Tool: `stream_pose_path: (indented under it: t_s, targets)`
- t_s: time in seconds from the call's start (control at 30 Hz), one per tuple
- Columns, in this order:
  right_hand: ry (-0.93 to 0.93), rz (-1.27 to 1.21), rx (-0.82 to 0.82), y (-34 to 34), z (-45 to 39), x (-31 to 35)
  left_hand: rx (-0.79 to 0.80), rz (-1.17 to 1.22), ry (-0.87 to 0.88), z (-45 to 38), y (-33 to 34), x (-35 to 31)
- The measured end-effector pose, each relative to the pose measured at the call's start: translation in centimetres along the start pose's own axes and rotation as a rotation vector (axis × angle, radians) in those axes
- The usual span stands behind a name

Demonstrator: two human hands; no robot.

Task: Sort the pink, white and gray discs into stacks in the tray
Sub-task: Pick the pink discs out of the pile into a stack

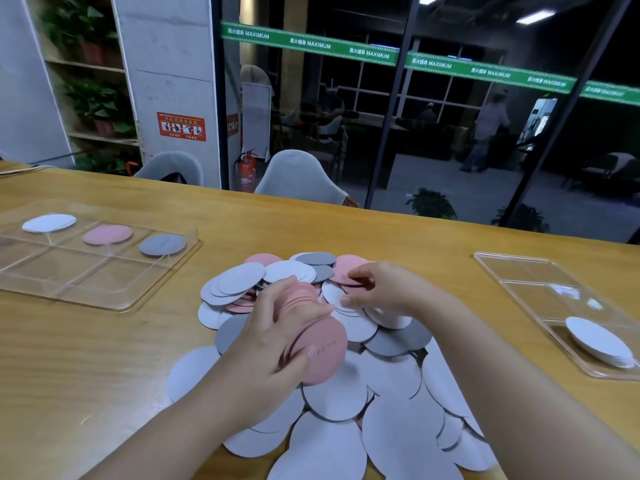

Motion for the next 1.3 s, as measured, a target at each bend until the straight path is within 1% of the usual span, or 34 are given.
stream_pose_path:
  t_s: [0.13, 0.23, 0.37, 0.43, 0.5, 0.63, 0.7, 0.77, 0.87, 0.97, 1.1, 1.17, 1.3]
  targets:
    - [-0.023, -0.025, -0.061, -0.3, 0.7, -0.2, 0.000, 0.014, -0.005, 0.1, 0.0, 0.1]
    - [-0.031, 0.017, -0.119, -0.4, 1.2, -0.3, 0.003, 0.016, -0.002, 0.2, 0.0, 0.1]
    - [-0.046, 0.085, -0.265, -0.7, 2.2, -0.2, 0.008, 0.016, -0.012, 0.2, -0.1, 0.1]
    - [-0.046, 0.074, -0.309, -0.7, 2.9, -0.5, 0.008, 0.025, -0.018, 0.2, 0.0, 0.1]
    - [-0.068, 0.010, -0.366, -0.9, 3.7, -0.8, 0.004, 0.033, -0.024, 0.2, 0.0, 0.1]
    - [-0.158, -0.194, -0.588, -2.0, 6.1, -1.5, -0.005, 0.029, -0.016, 0.2, 0.0, 0.1]
    - [-0.230, -0.281, -0.654, -2.7, 7.4, -1.5, -0.009, 0.030, -0.009, 0.2, 0.0, 0.1]
    - [-0.318, -0.305, -0.652, -3.1, 8.5, -1.3, -0.008, 0.032, -0.008, 0.2, 0.0, 0.2]
    - [-0.395, -0.399, -0.575, -2.8, 9.6, -1.4, -0.010, 0.032, -0.010, 0.2, 0.1, 0.4]
    - [-0.399, -0.441, -0.493, -1.9, 10.1, -1.5, -0.012, 0.037, -0.010, 0.2, 0.1, 0.3]
    - [-0.362, -0.394, -0.395, 0.2, 9.7, -1.6, 0.021, 0.064, -0.018, 0.2, 0.2, 0.5]
    - [-0.345, -0.373, -0.387, 1.0, 9.5, -1.4, 0.033, 0.068, -0.023, 0.2, 0.2, 0.6]
    - [-0.333, -0.398, -0.431, 1.2, 9.6, -0.5, 0.044, 0.027, -0.003, 0.2, 0.1, 0.6]
Point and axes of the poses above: each hand's wrist, its own z-axis away from the middle knuckle, its own y-axis out of the palm, x = y × z, the point moved 5 cm from there along -z, towards the middle knuckle, and after that the axes turned 2 degrees about z, right-handed, at the moved point
